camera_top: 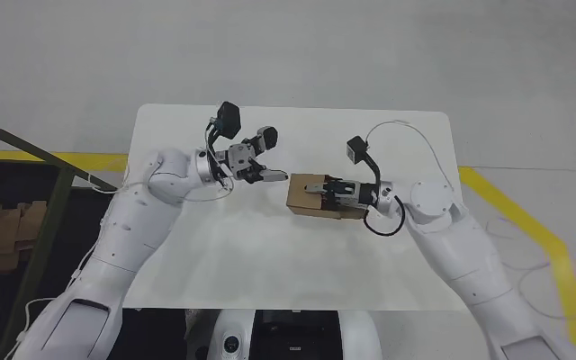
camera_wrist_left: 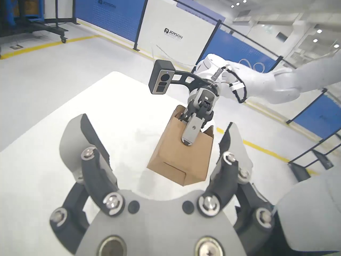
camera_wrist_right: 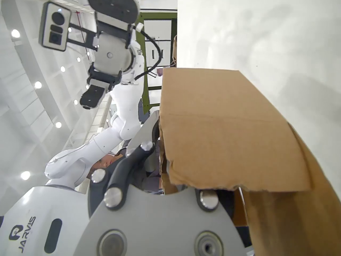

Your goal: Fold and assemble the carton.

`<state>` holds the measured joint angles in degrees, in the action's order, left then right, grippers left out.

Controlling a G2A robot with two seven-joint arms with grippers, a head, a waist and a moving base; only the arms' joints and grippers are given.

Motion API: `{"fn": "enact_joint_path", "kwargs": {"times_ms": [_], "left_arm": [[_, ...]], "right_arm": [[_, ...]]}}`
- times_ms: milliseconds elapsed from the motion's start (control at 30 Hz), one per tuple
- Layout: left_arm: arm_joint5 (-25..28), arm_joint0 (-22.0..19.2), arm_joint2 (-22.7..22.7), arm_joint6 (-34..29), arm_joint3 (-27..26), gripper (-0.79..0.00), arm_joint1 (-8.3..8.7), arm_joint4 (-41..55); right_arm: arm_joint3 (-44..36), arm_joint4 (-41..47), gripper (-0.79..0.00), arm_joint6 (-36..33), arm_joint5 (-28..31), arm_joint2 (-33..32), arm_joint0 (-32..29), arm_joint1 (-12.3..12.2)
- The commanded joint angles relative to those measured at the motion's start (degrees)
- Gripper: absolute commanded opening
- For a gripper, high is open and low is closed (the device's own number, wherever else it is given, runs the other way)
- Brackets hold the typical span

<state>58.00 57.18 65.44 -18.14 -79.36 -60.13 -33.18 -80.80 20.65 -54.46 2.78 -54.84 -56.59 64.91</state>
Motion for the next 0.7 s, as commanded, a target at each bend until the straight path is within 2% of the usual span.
{"fn": "enact_joint_path", "kwargs": {"times_ms": [0, 267, 633, 667], "left_arm": [[0.0, 1.4, 0.1, 6.5, 0.1, 0.0, 0.76, -8.3], [0.0, 2.2, -3.1, 23.7, 4.3, 0.0, 3.48, -23.2], [0.0, 1.0, -6.1, 37.5, 7.9, 0.0, 5.9, -32.9], [0.0, 1.0, -6.2, 38.2, 7.9, 0.0, 6.07, -33.4]], "right_arm": [[2.0, -0.4, -0.785, 0.7, 0.2, 1.7, 1.3, 0.6], [7.6, -3.3, -0.785, 2.7, -0.1, 6.4, 4.3, 2.4], [9.7, -5.4, -0.785, 4.7, -1.1, 8.4, 4.9, 3.6], [9.8, -5.6, -0.702, 4.8, -1.4, 8.4, 4.9, 3.6]]}}
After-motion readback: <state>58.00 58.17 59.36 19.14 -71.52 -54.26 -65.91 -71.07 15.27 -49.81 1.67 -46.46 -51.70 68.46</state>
